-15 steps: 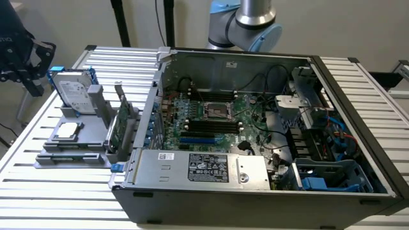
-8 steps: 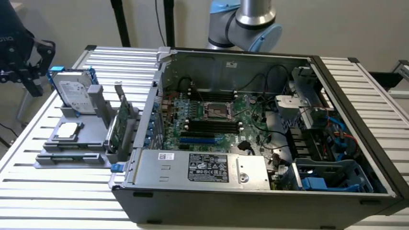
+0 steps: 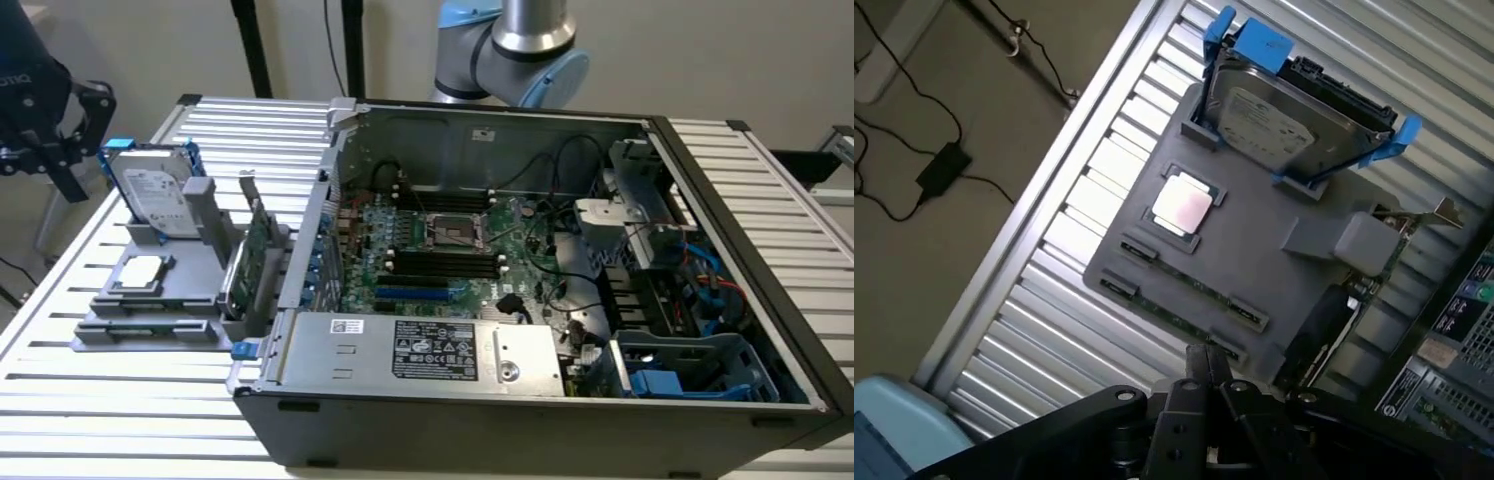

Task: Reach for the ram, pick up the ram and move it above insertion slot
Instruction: 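Pick up the ram and move it above insertion slot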

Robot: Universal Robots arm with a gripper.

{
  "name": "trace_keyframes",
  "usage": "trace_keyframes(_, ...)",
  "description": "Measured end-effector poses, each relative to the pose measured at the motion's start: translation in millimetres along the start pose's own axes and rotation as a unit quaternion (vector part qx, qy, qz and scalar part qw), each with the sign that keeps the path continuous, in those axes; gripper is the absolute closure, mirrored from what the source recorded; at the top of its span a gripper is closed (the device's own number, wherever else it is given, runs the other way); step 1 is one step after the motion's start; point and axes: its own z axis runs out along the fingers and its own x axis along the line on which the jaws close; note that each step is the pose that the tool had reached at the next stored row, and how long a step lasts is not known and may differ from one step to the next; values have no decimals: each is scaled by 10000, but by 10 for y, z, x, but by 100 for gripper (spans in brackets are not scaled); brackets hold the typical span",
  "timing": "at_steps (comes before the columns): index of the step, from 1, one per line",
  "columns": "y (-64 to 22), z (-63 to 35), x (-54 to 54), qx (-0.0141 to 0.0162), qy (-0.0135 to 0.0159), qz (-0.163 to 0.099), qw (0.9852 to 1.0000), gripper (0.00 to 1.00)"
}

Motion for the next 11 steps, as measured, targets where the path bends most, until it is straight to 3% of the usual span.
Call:
trace_keyframes(5, 0, 1, 0, 1, 17, -455, 9990, 89)
trace_keyframes(11, 0, 0, 0, 3, 38, -998, 9950, 89)
